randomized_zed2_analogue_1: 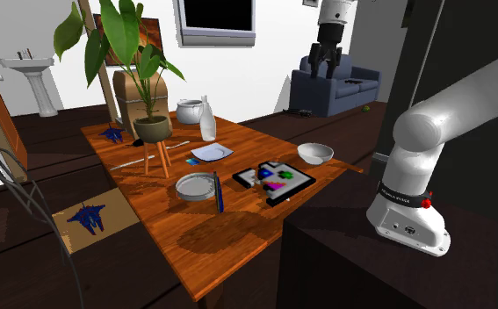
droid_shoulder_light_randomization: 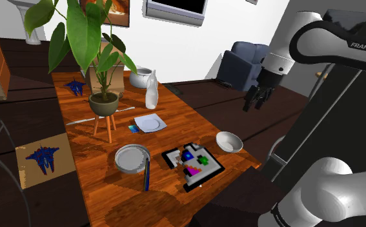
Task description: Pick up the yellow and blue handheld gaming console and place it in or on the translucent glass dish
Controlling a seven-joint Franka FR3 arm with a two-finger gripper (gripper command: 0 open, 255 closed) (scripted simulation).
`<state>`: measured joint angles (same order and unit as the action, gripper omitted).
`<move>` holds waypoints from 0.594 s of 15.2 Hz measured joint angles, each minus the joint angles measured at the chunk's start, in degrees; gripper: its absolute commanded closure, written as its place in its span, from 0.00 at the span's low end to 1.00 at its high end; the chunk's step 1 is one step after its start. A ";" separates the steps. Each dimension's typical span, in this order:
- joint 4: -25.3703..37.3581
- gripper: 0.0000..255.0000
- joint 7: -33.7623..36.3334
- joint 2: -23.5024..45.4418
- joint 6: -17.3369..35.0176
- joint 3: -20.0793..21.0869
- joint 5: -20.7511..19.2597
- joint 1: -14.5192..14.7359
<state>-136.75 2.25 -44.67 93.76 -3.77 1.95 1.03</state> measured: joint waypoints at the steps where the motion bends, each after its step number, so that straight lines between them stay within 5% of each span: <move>1: 0.00 0.00 0.00 0.00 0.00 0.00 0.00 0.00; 9: -4.08 0.00 5.34 7.40 11.69 6.01 2.62 2.53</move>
<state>-140.83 7.59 -37.27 105.46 2.24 4.57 3.56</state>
